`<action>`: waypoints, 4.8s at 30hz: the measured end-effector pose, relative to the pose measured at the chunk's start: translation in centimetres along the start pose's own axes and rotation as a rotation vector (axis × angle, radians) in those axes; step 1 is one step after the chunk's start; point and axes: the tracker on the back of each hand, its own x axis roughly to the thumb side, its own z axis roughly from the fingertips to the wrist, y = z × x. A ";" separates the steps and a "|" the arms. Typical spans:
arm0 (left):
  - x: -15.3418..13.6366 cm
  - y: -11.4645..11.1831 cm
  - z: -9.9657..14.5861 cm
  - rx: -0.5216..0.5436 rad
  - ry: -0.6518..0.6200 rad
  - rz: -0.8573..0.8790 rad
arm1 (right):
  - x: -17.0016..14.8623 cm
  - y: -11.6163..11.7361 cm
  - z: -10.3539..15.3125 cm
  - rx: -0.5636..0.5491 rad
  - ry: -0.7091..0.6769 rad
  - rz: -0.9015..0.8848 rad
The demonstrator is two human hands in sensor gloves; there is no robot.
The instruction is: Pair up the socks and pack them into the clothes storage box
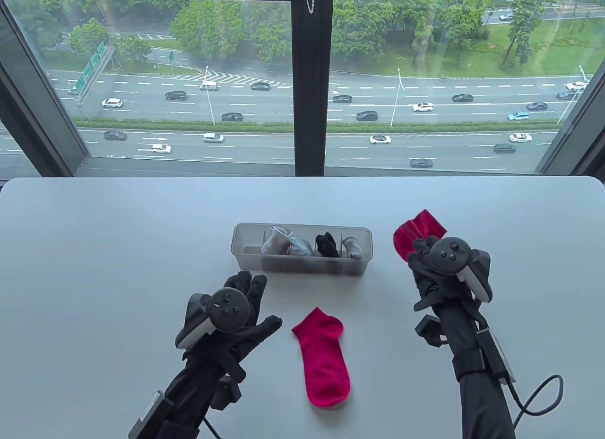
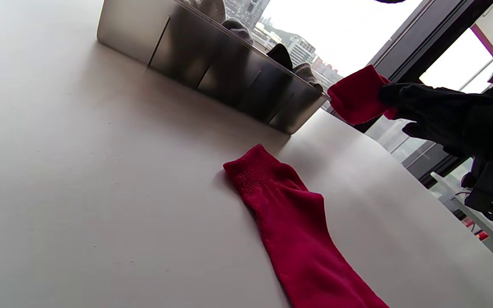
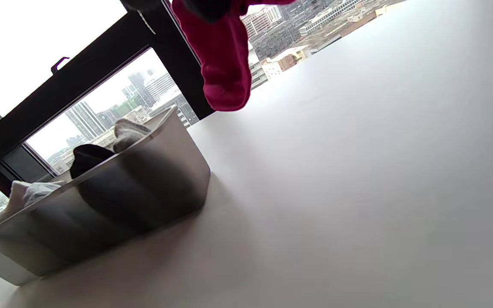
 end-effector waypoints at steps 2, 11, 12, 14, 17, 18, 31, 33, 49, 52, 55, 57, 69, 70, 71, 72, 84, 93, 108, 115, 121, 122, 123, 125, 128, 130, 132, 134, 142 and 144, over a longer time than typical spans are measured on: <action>0.4 0.1 0.1 0.017 -0.064 0.159 | 4.3 1.0 2.9 0.020 -0.174 0.076; -1.8 -1.3 -0.6 0.154 -0.083 0.682 | 15.9 11.3 8.9 0.165 -0.661 0.195; -2.0 -0.9 -0.3 0.200 -0.092 0.627 | 15.6 11.3 8.7 0.095 -0.653 0.147; -2.0 -0.6 0.1 0.264 -0.083 0.545 | 14.4 10.8 8.4 -0.064 -0.558 0.016; -0.9 -0.8 0.0 0.277 -0.164 0.572 | 12.0 9.6 7.0 0.053 -0.395 -0.240; -0.5 -1.0 -0.1 0.262 -0.176 0.565 | 11.7 9.6 6.9 0.083 -0.381 -0.306; 3.8 -0.1 0.0 -0.006 -0.257 0.303 | 11.3 5.4 7.8 0.044 -0.422 -0.352; 4.9 0.5 0.3 0.085 -0.250 0.305 | 11.8 4.4 8.2 0.074 -0.413 -0.397; -0.6 -8.6 -7.2 -0.192 0.387 0.104 | 10.7 16.0 -1.1 0.389 0.173 0.317; -0.7 -8.3 -6.5 -0.214 0.352 0.134 | 10.7 16.6 -0.3 0.320 0.118 0.364; -0.7 -6.3 -4.4 -0.055 0.314 0.162 | 9.8 16.0 0.8 0.275 0.026 0.266; -0.8 -4.7 -3.5 0.000 0.186 0.212 | 9.3 14.9 2.3 0.227 -0.073 0.047; -1.2 -1.2 -0.8 0.243 0.026 0.530 | 11.4 8.8 5.7 -0.146 -0.365 -0.145; -1.3 -1.1 -0.9 0.247 0.015 0.528 | 11.6 8.3 5.8 -0.095 -0.441 -0.148; -1.2 -1.0 -0.9 0.228 0.002 0.529 | 12.0 7.8 5.9 -0.009 -0.516 -0.170; -1.0 -0.9 -0.9 0.215 -0.022 0.539 | 12.3 7.7 6.0 0.034 -0.536 -0.195; 2.2 -2.2 -0.9 -0.013 -0.299 0.565 | 12.7 7.7 6.8 -0.186 -0.441 -0.255; 3.1 -1.1 -0.3 0.093 -0.240 0.297 | 10.7 6.5 5.6 -0.001 -0.443 -0.196; 0.1 -3.0 -2.1 -0.268 -0.058 0.423 | 10.3 8.3 4.6 0.223 -0.335 -0.170; 2.9 -6.2 -1.9 -0.208 -0.092 -0.268 | 7.6 12.6 3.2 0.218 -0.149 0.091; 4.3 -12.5 -2.5 -0.707 -0.072 -0.310 | 7.5 10.4 4.4 0.287 -0.234 0.081; 4.1 -12.5 -2.6 -0.641 -0.062 -0.346 | 7.4 10.3 4.8 0.325 -0.254 0.090; 3.8 -12.4 -2.8 -0.591 -0.036 -0.355 | 7.3 10.7 5.2 0.402 -0.283 0.103; 3.1 -12.0 -3.2 -0.514 0.007 -0.337 | 7.1 11.8 5.9 0.584 -0.287 0.132; 2.2 -11.1 -3.5 -0.306 -0.015 -0.260 | 6.8 14.2 6.0 0.701 -0.260 0.147; 1.7 -10.7 -3.4 -0.358 -0.003 -0.178 | 6.8 15.7 6.0 0.655 -0.245 0.069; 1.2 -10.5 -3.4 -0.360 0.022 -0.080 | 6.8 16.3 6.1 0.503 -0.180 -0.009; 0.9 -10.3 -3.4 -0.364 0.017 -0.045 | 6.6 16.2 5.7 0.519 -0.152 -0.107; 1.0 -10.4 -3.3 -0.315 0.033 -0.143 | 6.2 16.5 5.7 0.515 -0.086 -0.115; 0.9 -10.4 -3.3 -0.333 0.040 -0.121 | 6.5 16.3 5.8 0.475 -0.105 -0.086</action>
